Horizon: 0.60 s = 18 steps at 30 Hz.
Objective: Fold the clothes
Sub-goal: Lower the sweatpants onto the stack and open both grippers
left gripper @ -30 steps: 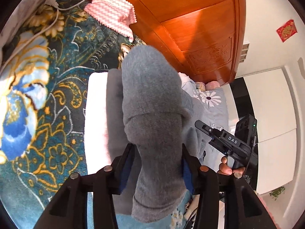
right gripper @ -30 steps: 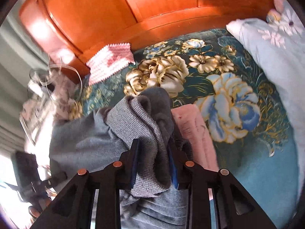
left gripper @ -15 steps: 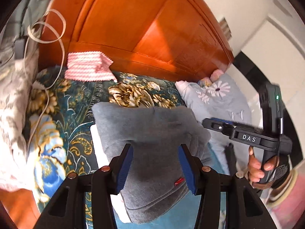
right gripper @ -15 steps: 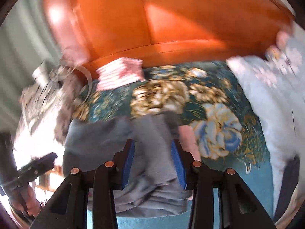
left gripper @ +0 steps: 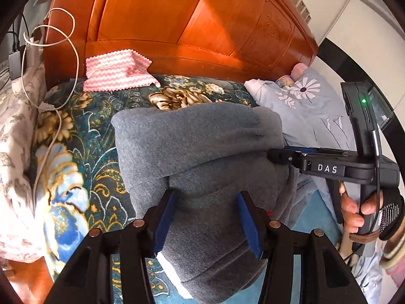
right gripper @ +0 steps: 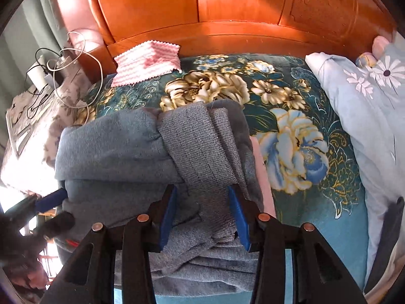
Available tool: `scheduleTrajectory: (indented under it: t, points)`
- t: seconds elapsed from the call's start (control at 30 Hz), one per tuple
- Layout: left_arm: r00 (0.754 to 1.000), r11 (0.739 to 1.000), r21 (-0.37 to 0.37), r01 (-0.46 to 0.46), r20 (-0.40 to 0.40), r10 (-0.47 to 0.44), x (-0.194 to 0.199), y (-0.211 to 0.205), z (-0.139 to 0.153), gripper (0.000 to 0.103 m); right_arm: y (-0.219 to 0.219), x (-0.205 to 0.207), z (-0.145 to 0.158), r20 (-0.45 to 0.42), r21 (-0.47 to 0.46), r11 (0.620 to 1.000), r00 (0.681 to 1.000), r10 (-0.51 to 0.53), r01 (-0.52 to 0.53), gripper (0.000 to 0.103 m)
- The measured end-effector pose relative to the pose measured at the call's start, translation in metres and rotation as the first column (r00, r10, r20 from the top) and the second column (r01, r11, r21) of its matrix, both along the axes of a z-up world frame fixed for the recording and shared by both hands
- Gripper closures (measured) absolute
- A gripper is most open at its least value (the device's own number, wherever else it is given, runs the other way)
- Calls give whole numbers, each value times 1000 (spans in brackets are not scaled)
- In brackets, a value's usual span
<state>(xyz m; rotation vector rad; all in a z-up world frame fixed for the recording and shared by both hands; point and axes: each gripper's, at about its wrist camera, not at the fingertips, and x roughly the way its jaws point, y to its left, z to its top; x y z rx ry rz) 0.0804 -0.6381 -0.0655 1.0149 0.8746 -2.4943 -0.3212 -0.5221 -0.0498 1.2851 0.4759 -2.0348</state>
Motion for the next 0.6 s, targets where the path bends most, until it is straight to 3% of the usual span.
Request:
scheduleTrajectory:
  t: [0.13, 0.2, 0.3, 0.43, 0.5, 0.6]
  points:
    - [999, 999, 10, -42, -18, 42, 16, 12, 16, 42, 3, 15, 14, -48, 0, 1000, 999, -14, 14, 57]
    - [998, 998, 14, -60, -29, 60, 27, 24, 20, 33, 10, 27, 23, -71, -28, 999, 997, -23, 21, 48]
    - [997, 997, 24, -75, -30, 76, 38, 43, 18, 31, 26, 51, 32, -85, -56, 998, 996, -31, 27, 45]
    - [996, 996, 23, -90, -3, 90, 46, 67, 8, 23, 47, 82, 24, -105, -27, 1000, 994, -13, 10, 43]
    - [995, 995, 23, -98, 10, 97, 49, 79, 3, 20, 57, 94, 15, -114, -3, 1000, 993, -18, 18, 28]
    - [994, 994, 21, -109, 31, 108, 55, 97, -5, 16, 71, 111, -1, -109, 19, 999, 994, -23, 25, 25]
